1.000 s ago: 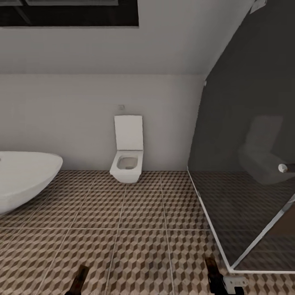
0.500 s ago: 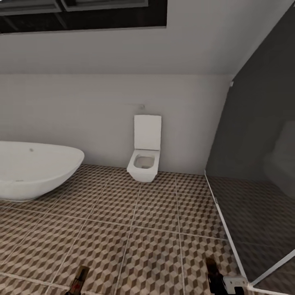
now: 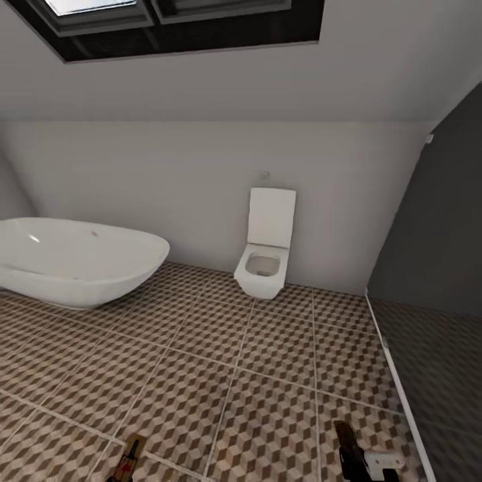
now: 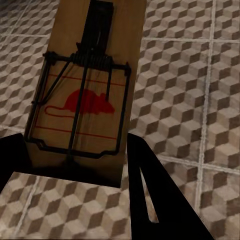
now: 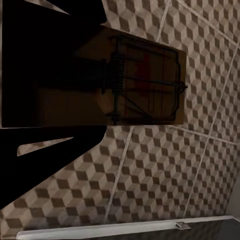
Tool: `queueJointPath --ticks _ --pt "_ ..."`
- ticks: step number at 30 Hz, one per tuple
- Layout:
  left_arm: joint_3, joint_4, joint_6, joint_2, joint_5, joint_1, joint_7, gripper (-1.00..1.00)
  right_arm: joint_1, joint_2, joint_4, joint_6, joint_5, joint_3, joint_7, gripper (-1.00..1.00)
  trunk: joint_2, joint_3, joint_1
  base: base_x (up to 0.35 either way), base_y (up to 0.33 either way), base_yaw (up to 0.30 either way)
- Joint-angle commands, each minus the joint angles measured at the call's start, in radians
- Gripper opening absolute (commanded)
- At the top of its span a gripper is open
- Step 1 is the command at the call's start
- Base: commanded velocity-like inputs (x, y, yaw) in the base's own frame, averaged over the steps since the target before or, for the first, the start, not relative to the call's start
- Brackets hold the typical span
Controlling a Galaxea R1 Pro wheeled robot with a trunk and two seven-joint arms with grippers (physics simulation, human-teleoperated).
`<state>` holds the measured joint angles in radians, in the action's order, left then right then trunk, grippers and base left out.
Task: Take the four mousetraps from the cabinet in the bathroom and place them on the bathroom floor. Make sure all four end up on the same floor surface, and ensure that at least two of them are either under or directly next to the same bathroom sink.
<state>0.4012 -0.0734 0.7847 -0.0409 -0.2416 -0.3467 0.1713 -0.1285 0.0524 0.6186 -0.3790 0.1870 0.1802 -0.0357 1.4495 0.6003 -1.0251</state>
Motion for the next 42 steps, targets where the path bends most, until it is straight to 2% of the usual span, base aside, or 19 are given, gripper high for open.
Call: queueJointPath --ticks 1,18,42 --pt "0.008 -0.003 0.004 0.001 -0.002 -0.001 0.007 -1.0 0.0 0.0 0.0 -0.003 0.008 0.002 -0.003 -1.0 0.0 0.001 0.0 0.015 0.014 0.288" --pt "0.008 -0.003 0.004 0.0 -0.002 -0.001 0.007 -1.0 0.0 0.0 -0.007 -0.003 0.008 0.002 -0.003 -1.0 0.0 0.001 0.0 0.13 0.148 0.288" --pt "0.008 -0.003 0.004 0.0 -0.002 -0.001 0.007 -1.0 0.0 0.0 -0.007 -0.003 0.008 0.002 -0.003 -1.0 0.0 0.001 0.0 0.224 0.171 0.288"
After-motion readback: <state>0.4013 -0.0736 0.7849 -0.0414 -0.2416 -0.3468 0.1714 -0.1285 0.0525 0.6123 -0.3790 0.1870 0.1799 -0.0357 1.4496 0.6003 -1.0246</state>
